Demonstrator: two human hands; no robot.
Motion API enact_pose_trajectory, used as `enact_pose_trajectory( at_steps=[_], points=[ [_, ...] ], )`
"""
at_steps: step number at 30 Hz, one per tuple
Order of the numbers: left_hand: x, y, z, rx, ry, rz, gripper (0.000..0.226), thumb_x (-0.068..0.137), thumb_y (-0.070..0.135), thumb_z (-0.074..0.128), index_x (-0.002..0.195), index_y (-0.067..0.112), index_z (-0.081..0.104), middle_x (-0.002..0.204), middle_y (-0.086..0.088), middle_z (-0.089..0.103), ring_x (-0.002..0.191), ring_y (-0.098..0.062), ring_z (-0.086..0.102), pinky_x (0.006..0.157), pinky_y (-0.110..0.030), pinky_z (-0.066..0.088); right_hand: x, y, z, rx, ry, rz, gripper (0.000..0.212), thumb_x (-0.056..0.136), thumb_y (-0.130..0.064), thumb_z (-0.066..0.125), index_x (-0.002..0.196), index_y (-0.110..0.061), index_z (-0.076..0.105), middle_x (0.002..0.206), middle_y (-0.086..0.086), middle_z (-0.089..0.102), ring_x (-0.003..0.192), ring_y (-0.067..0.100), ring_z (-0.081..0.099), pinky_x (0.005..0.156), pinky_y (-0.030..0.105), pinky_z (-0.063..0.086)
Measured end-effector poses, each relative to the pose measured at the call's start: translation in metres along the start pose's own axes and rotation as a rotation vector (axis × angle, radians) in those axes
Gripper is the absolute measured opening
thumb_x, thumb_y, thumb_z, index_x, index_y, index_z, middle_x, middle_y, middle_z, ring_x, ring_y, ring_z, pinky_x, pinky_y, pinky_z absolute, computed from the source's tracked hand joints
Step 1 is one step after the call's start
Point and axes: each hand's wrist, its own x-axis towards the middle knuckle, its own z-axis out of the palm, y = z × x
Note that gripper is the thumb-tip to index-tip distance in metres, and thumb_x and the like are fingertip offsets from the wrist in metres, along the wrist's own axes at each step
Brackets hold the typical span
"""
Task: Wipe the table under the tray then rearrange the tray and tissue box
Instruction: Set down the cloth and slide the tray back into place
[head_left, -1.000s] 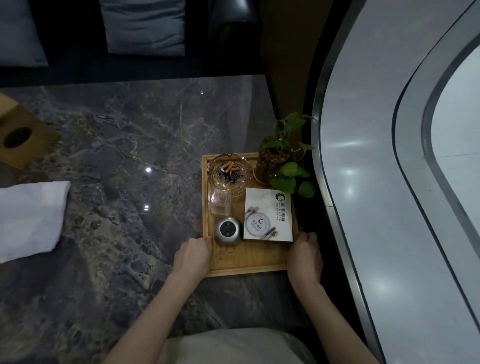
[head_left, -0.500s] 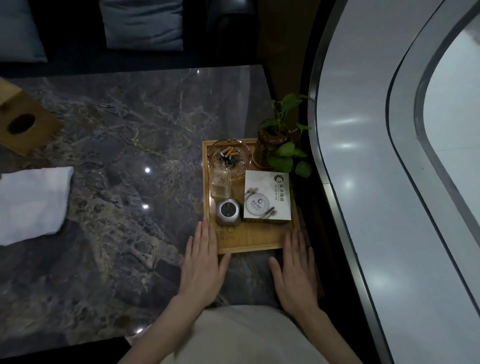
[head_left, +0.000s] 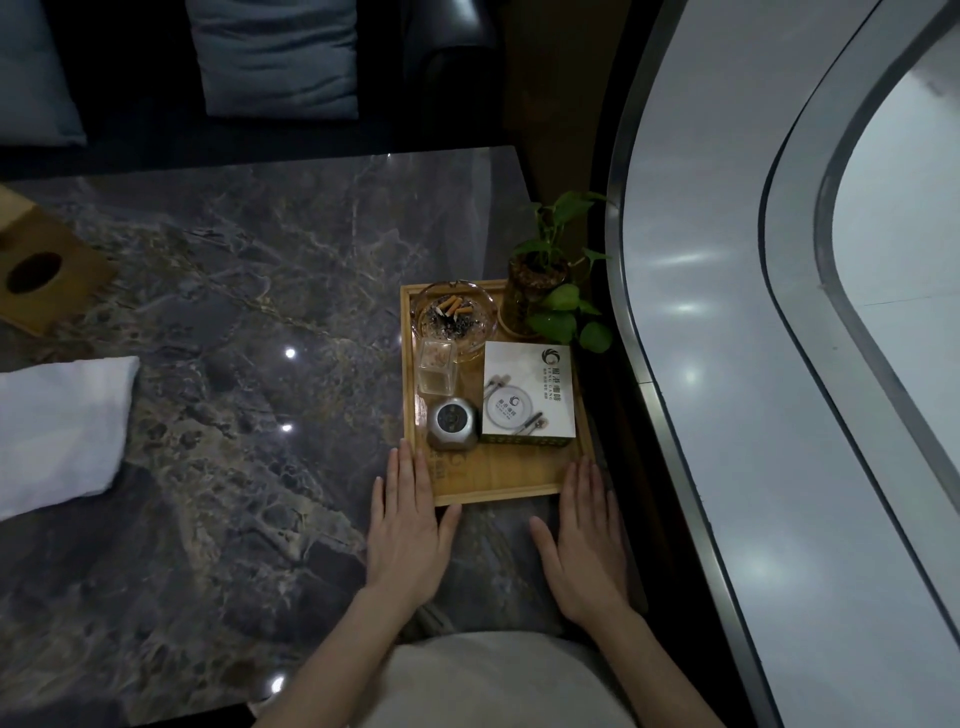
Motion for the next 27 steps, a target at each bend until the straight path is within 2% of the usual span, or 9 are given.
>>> enact_pose_trajectory(
  at_steps=[3, 6, 9, 13, 17, 27],
  points=[
    [0.008, 0.001, 0.001, -0.009, -0.002, -0.017, 0.072, 0.091, 0.056, 0.004, 0.141, 0.004, -0.003, 0.151, -0.013, 0.008, 0.140, -0.019, 0.003, 0.113, -0.042, 0.014, 0.009, 0.000, -0.002, -0.012, -0.008, 0.008, 0.073, 0.090, -0.057, 0.004, 0.143, -0.007, -0.003, 0.153, 0.008, 0.004, 0.140, 0.010, -0.008, 0.112, 0.026, -0.012],
    [0.019, 0.003, -0.001, -0.042, -0.034, -0.014, 0.078, 0.086, 0.061, -0.006, 0.141, 0.005, -0.006, 0.151, -0.009, -0.003, 0.141, -0.018, -0.003, 0.113, -0.040, 0.005, 0.020, 0.000, -0.005, 0.021, -0.006, -0.004, 0.076, 0.088, -0.060, -0.001, 0.142, -0.008, -0.004, 0.153, 0.006, -0.001, 0.138, 0.007, -0.015, 0.112, 0.023, -0.016],
    [0.030, 0.008, -0.006, -0.076, -0.046, -0.006, 0.084, 0.078, 0.065, -0.017, 0.140, 0.008, -0.012, 0.150, -0.006, -0.014, 0.141, -0.016, -0.013, 0.116, -0.036, -0.006, 0.034, 0.001, -0.011, 0.023, -0.035, -0.012, 0.081, 0.079, -0.066, -0.013, 0.140, -0.012, -0.015, 0.152, 0.002, -0.015, 0.138, 0.007, -0.021, 0.111, 0.023, -0.019],
    [0.045, 0.011, -0.011, -0.072, -0.079, -0.027, 0.087, 0.071, 0.066, -0.025, 0.138, 0.011, -0.020, 0.148, -0.005, -0.023, 0.138, -0.016, -0.020, 0.112, -0.035, -0.010, 0.053, 0.000, -0.018, 0.032, -0.086, 0.008, 0.086, 0.070, -0.070, -0.021, 0.137, -0.016, -0.023, 0.148, -0.002, -0.025, 0.138, 0.009, -0.024, 0.107, 0.019, -0.027],
    [0.060, 0.016, -0.014, -0.082, -0.083, -0.033, 0.084, 0.072, 0.066, -0.024, 0.137, 0.012, -0.022, 0.148, -0.005, -0.023, 0.138, -0.017, -0.020, 0.112, -0.036, -0.009, 0.069, 0.000, -0.026, 0.021, -0.095, 0.002, 0.076, 0.078, -0.063, -0.006, 0.135, -0.018, -0.026, 0.146, -0.003, -0.029, 0.136, 0.008, -0.028, 0.112, 0.026, -0.019],
    [0.083, 0.018, -0.018, -0.065, -0.095, -0.054, 0.085, 0.069, 0.065, -0.027, 0.137, 0.014, -0.024, 0.148, -0.004, -0.026, 0.138, -0.015, -0.022, 0.112, -0.036, -0.009, 0.095, -0.003, -0.028, 0.055, -0.090, 0.008, 0.073, 0.080, -0.061, 0.001, 0.135, -0.021, -0.026, 0.147, -0.004, -0.027, 0.137, 0.009, -0.025, 0.113, 0.029, -0.014]
  ],
)
